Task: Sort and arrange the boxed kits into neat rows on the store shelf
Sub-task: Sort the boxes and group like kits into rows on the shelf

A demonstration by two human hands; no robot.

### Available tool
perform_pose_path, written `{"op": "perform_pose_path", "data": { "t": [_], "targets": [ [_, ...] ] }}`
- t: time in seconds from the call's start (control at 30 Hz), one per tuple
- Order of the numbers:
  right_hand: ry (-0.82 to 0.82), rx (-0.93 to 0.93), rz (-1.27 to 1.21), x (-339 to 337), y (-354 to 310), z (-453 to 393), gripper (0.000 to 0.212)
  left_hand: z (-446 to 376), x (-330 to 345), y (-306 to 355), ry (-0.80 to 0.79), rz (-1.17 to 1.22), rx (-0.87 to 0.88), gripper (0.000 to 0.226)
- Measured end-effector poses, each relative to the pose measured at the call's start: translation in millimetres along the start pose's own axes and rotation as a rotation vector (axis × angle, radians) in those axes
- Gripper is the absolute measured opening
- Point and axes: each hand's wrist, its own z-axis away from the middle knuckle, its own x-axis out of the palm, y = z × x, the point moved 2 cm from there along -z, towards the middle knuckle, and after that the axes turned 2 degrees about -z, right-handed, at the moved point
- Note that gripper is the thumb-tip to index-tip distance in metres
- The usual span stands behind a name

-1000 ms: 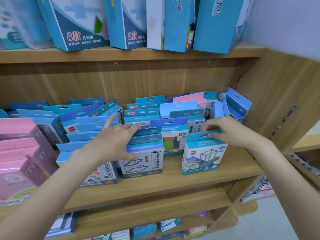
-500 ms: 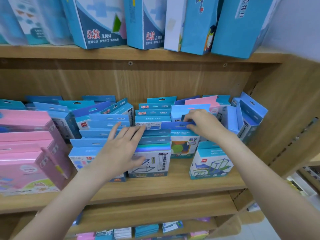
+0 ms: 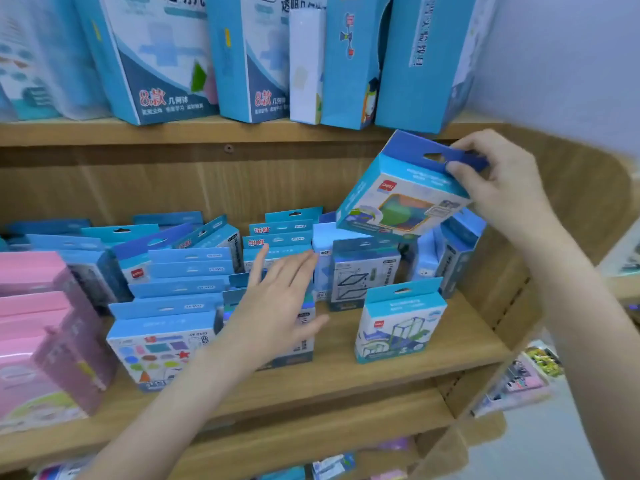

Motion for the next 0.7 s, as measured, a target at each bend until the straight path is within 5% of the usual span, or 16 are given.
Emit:
{"op": "perform_pose_path", "data": {
  "t": [0.2,0.47,0.7],
  "targets": [
    [-0.210,0.002,0.218,-70.7,27.9,13.5,0.016,-33.1,15.9,45.2,-0.018,0.096,0.092,0.072],
    [-0.604,0.078,0.247,-15.2,83.3,80.3,0.008,-33.6,34.9,46.5,-0.002,0.008,0.080,0.053],
    [-0.586,0.209,0.269,28.7,99.8,91.2,0.015,-21.0,33.6,36.4,0.071,-0.085,0.059,0.065]
  ]
}}
